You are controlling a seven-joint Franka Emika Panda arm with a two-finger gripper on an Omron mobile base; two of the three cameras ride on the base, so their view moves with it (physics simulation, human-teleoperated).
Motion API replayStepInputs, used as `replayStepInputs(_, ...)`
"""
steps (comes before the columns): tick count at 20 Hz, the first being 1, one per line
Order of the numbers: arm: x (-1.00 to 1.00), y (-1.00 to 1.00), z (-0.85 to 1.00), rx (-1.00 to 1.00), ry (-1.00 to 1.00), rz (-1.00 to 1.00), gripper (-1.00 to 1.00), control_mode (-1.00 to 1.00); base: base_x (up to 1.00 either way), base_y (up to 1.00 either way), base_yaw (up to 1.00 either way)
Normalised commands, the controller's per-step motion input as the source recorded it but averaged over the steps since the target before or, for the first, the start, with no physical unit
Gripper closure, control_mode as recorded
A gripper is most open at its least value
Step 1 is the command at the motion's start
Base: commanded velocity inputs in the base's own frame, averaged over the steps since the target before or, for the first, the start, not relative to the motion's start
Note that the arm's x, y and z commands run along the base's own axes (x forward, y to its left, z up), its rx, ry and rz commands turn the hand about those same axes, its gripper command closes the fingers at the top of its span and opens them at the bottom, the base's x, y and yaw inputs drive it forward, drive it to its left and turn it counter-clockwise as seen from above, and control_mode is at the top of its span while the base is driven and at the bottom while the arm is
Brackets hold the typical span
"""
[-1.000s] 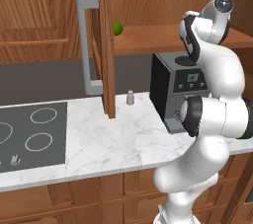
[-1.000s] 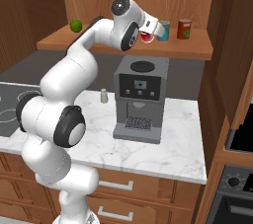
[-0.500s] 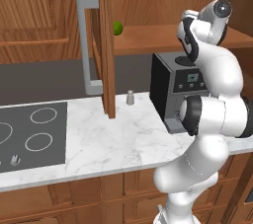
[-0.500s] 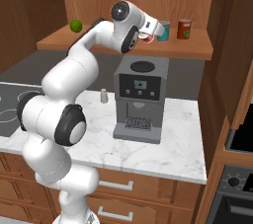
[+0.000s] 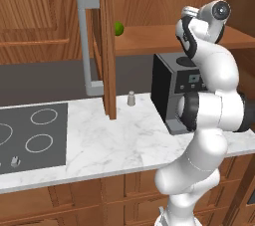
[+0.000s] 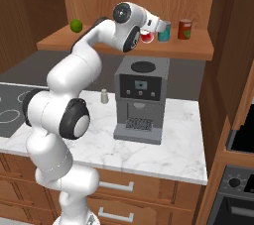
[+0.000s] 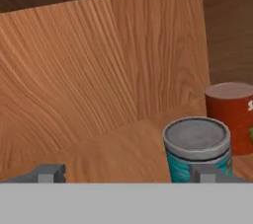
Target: Pick the cans from the counter and place them in their designated side in the cabinet.
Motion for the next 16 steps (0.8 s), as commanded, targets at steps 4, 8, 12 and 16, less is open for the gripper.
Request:
replayStepInputs(4,0.15,0.0,0.0,0.0,-0.11,0.0,-1.0,-1.0,0.0,0.0,0.0)
replayStepInputs(8,0.1,0.0,0.0,0.0,-0.12,0.0,-1.0,-1.0,0.0,0.0,0.0)
replayStepInputs(12,0.14,0.0,0.0,0.0,-0.12,0.0,-1.0,-1.0,0.0,0.0,0.0)
replayStepInputs(16,0.2,0.0,0.0,0.0,-0.1,0.0,-1.0,-1.0,0.0,0.0,0.0)
